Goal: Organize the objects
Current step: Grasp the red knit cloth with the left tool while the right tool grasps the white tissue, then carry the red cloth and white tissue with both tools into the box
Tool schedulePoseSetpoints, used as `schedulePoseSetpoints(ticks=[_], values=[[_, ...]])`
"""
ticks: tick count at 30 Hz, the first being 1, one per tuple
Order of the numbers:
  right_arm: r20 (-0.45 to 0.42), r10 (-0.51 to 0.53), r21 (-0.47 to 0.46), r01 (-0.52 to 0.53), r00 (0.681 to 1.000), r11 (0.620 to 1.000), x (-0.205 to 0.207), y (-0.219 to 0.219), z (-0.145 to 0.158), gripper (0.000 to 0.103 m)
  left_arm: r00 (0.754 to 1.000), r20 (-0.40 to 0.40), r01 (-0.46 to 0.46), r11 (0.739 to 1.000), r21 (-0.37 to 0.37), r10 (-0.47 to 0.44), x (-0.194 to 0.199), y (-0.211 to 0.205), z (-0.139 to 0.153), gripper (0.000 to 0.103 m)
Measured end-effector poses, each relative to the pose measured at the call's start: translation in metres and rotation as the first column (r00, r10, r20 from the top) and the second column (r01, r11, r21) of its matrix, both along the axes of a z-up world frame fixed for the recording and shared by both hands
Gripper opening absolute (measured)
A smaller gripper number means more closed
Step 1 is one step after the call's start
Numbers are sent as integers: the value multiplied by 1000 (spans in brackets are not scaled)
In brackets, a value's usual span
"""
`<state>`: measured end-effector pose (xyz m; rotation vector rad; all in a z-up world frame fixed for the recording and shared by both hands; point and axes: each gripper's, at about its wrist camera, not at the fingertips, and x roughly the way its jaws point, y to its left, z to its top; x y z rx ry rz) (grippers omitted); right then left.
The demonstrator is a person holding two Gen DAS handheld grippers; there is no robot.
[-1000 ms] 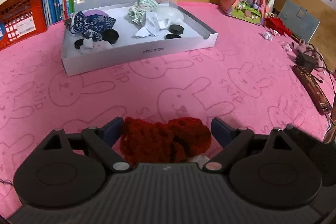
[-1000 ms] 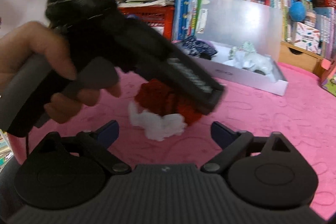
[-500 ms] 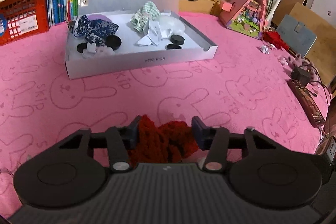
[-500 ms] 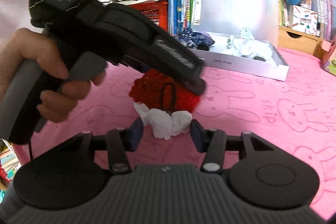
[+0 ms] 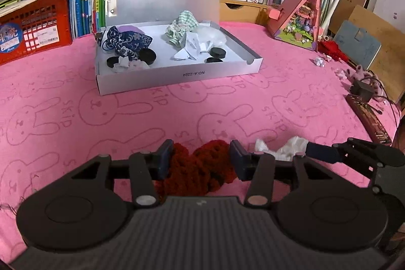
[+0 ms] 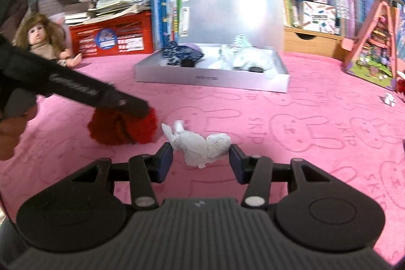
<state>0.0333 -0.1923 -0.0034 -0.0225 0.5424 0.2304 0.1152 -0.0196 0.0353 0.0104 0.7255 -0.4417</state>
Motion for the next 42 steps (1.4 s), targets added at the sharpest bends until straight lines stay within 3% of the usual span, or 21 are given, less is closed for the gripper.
schedulePoseSetpoints(ticks=[2,8,16,19,20,25,42], values=[[3,-22,-2,22,1000,1000,2,1,0,53,1000,3,-25,1000,-6,25,-1,0,-2,76],[-2,-66,6,66,998,998,3,-7,-1,53,995,-49,-90,996,4,90,1,-9,-18,86],[-6,-94,10,94,996,996,6,-12,-5,54,982,-30,-185,982,45,186,5,-24,-29,88],[-5,-95,9,95,995,995,6,-11,-5,54,980,-7,-200,978,55,201,4,-27,-32,84],[-4,-95,8,95,995,995,6,-11,-6,54,980,2,-198,979,54,198,3,-27,-32,77],[-7,-99,26,99,995,995,9,-12,-6,54,981,19,-193,980,52,192,-2,-25,-29,70],[1,-109,38,109,994,993,19,-10,4,53,981,74,-186,981,58,182,-8,-16,-10,69]])
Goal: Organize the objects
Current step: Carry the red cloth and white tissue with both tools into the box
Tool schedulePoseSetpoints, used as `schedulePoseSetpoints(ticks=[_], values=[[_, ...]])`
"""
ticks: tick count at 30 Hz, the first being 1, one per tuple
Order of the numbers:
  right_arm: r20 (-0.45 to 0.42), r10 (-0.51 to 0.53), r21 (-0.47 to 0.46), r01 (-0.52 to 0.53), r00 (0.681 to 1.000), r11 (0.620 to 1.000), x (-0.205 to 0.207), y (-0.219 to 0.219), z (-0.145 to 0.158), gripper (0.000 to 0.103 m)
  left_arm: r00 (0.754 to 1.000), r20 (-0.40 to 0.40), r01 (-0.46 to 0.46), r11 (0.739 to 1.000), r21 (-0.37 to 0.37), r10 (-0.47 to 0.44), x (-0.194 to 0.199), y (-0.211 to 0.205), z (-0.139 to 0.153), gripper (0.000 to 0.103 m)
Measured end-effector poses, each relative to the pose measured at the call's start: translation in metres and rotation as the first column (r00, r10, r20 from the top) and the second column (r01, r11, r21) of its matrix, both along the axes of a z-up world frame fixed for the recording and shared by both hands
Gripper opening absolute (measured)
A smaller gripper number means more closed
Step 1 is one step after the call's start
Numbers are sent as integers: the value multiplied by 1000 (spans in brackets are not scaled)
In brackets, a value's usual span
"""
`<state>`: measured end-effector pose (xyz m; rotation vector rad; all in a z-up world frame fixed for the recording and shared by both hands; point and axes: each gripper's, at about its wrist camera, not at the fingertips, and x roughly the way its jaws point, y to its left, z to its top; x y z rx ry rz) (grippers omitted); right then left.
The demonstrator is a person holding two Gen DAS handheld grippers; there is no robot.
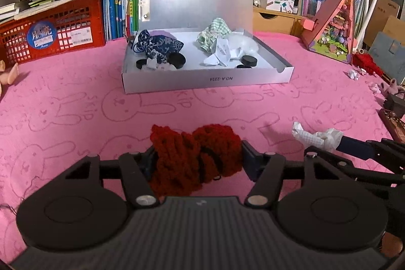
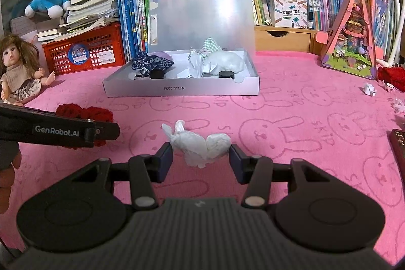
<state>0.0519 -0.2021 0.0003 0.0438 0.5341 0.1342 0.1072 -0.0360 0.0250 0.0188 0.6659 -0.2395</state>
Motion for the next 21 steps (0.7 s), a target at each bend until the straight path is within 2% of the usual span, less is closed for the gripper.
schedulePoseSetpoints(ticks=[21], values=[[-15,4,13,-4,1000,1000,32,2,19,53,998,45,-33,999,-9,33,16,15,18,69]])
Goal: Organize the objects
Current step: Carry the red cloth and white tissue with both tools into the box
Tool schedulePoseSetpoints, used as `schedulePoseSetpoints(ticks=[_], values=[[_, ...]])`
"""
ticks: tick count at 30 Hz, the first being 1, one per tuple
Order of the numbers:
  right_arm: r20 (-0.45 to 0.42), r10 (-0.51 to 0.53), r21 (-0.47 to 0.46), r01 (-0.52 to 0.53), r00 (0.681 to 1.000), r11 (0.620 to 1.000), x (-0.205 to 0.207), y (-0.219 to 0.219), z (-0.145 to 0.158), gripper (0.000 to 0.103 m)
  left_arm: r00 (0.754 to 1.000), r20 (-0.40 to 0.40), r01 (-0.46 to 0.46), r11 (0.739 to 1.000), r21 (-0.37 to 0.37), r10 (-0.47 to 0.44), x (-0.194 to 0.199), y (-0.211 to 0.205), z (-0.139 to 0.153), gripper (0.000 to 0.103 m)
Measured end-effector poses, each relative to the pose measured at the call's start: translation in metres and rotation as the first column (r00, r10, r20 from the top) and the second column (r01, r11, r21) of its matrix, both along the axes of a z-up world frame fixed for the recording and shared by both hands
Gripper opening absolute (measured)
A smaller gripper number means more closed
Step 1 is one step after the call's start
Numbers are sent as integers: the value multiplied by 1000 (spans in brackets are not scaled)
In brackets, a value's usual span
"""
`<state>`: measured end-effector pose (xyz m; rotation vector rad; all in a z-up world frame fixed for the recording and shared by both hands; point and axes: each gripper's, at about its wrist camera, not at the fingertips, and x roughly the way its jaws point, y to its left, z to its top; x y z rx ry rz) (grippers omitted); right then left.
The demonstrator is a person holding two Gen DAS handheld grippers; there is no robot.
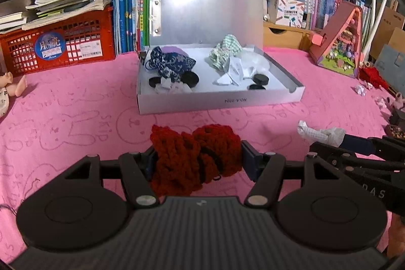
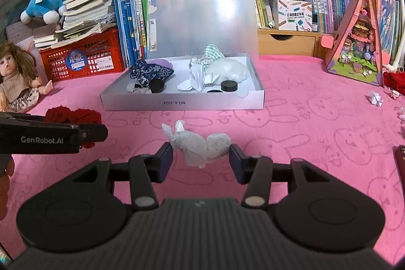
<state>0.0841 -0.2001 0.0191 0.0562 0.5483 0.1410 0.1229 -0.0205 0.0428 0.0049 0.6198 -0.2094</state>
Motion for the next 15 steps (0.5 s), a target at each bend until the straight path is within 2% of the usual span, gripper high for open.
schedulePoseSetpoints(ticks=[15], values=[[-10,1,4,-1,1000,1000,43,-6,27,53,999,45,-25,999,-26,26,40,4,18,69]])
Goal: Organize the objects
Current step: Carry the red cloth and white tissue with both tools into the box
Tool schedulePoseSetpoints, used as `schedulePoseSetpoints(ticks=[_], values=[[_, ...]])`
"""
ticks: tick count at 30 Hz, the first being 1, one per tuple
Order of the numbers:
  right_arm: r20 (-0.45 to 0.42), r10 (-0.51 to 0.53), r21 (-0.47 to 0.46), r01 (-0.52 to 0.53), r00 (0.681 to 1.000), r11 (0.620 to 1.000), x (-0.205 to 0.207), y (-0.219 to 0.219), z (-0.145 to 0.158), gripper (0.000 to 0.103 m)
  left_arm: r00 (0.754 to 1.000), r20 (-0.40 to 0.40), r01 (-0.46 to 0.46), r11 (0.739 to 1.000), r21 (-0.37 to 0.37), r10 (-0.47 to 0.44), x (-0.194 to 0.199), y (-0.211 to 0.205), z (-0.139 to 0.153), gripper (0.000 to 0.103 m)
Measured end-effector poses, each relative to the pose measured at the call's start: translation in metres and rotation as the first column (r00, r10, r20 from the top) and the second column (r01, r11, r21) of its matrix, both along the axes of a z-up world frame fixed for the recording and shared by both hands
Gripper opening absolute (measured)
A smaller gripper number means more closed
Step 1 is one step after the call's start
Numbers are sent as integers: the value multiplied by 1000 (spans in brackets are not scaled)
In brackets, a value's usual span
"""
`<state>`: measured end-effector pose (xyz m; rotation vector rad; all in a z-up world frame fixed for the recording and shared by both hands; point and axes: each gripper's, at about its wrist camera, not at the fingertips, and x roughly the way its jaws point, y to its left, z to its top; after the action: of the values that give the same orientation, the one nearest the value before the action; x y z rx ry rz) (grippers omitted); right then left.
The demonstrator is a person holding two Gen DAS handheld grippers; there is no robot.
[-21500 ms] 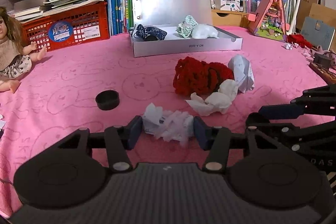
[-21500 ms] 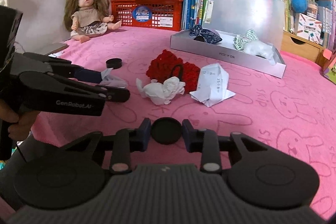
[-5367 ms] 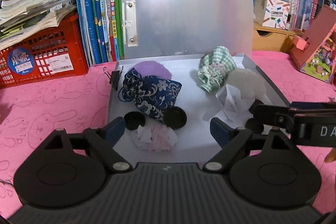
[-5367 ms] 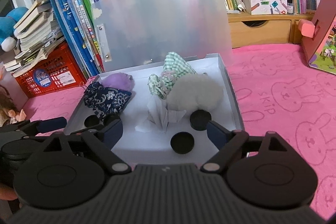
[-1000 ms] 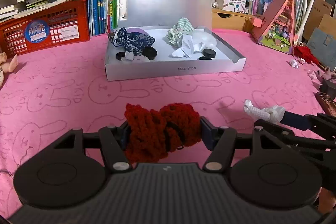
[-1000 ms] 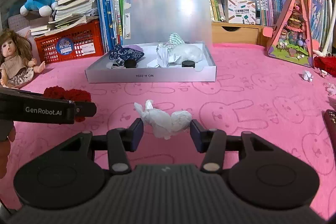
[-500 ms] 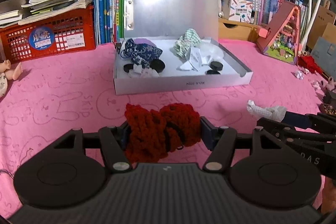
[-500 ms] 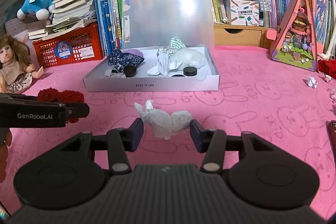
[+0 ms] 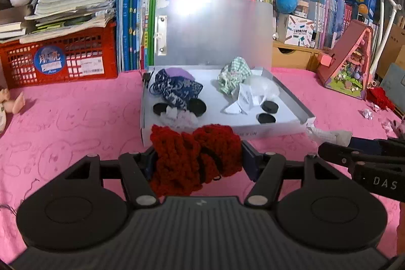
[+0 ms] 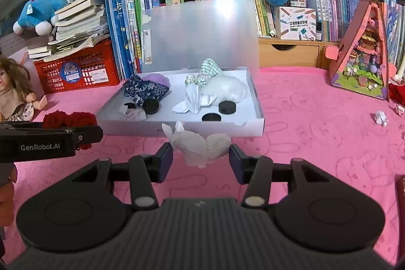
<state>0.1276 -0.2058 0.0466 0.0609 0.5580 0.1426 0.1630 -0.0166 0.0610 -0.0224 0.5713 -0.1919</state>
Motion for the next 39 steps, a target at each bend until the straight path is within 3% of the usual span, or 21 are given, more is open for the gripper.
schedulePoseSetpoints(ticks=[11,21,34,39], values=[[-21,-13,14,14,1000,1000,36,-6,7,53,999,37,0,1000,13,-1,30,-7,6,69],[-73,-15,23,17,997,1000,77,-11,6,53,1000,20,13,1000,2,-13,64,-13,5,69],[-160,-26,46,33,987,998,129,-15,-10,53,1000,-24,-6,1000,-24,5,110,-15,-14,69],[-180,-19,32,25,983,999,146,-7,-18,53,999,-36,-10,1000,-1,10,124,-19,-23,69]])
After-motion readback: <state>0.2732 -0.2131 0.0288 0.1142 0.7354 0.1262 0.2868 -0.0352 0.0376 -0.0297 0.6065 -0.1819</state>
